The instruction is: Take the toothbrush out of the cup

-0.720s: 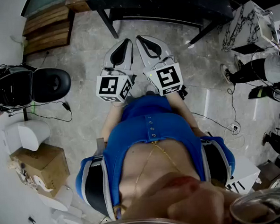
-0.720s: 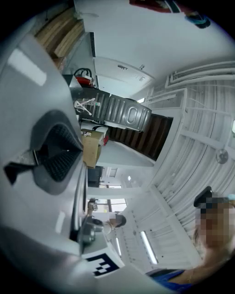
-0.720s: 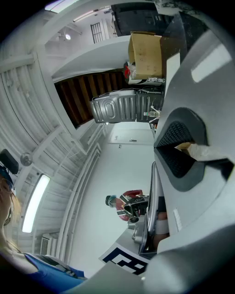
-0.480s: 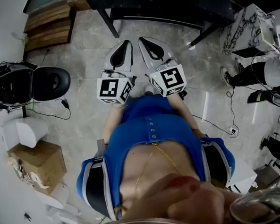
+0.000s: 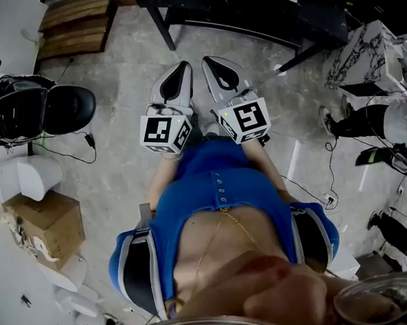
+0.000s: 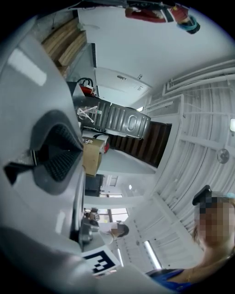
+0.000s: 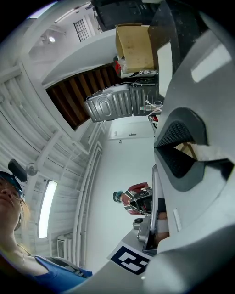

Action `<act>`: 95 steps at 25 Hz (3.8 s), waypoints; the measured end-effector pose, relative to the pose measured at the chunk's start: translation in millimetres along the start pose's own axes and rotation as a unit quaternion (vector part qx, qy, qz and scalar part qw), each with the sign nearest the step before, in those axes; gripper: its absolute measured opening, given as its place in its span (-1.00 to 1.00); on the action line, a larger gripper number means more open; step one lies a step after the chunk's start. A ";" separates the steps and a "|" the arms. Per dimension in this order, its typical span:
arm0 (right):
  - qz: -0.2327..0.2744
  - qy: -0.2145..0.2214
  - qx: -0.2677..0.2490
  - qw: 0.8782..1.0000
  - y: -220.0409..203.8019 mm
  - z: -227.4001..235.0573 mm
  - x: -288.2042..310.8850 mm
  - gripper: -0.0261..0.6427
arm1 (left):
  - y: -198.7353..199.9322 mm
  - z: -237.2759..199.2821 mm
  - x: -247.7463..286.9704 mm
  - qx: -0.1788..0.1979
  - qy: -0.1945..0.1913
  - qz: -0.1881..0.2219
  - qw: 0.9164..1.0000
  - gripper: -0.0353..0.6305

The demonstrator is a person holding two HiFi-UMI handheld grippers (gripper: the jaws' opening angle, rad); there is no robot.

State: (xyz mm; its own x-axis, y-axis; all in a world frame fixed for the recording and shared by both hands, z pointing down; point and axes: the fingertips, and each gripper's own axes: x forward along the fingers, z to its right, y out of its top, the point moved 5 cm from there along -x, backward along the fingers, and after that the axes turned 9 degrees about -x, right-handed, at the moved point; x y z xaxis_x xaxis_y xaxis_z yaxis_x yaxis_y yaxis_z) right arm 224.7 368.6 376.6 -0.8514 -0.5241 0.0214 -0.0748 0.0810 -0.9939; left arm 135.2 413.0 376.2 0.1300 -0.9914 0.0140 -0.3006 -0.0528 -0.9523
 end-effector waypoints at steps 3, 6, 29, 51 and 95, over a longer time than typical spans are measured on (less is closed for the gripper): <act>0.000 -0.003 0.005 1.000 -1.5 9.1 16.5 -0.92 | 2.5 -13.4 16.3 0.000 -0.004 -0.003 1.000 -0.88; -0.003 -0.010 0.006 1.000 -4.6 21.0 37.4 -0.92 | 5.9 -27.9 39.3 -0.002 -0.019 -0.009 1.000 -0.88; -0.011 -0.067 -0.002 0.998 -1.8 90.9 233.7 -0.92 | 61.8 -169.6 194.3 -0.023 -0.089 -0.022 0.996 -0.88; -0.011 -0.029 0.006 0.999 -12.8 189.5 365.2 -0.92 | 75.6 -233.6 329.5 -0.030 -0.061 -0.029 0.997 -0.88; -0.082 -0.119 0.048 0.988 -56.3 328.7 539.4 -0.92 | 71.8 -376.6 544.9 -0.074 -0.100 -0.122 0.985 -0.88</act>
State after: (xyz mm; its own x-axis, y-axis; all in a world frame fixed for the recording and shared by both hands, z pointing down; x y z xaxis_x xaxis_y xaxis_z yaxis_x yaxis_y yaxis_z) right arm -59.7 -197.4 408.5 -0.6842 -0.7095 0.1687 -0.1431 -0.0962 -0.9850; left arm -171.3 -176.1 430.2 0.3941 -0.9045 0.1630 -0.3702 -0.3186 -0.8726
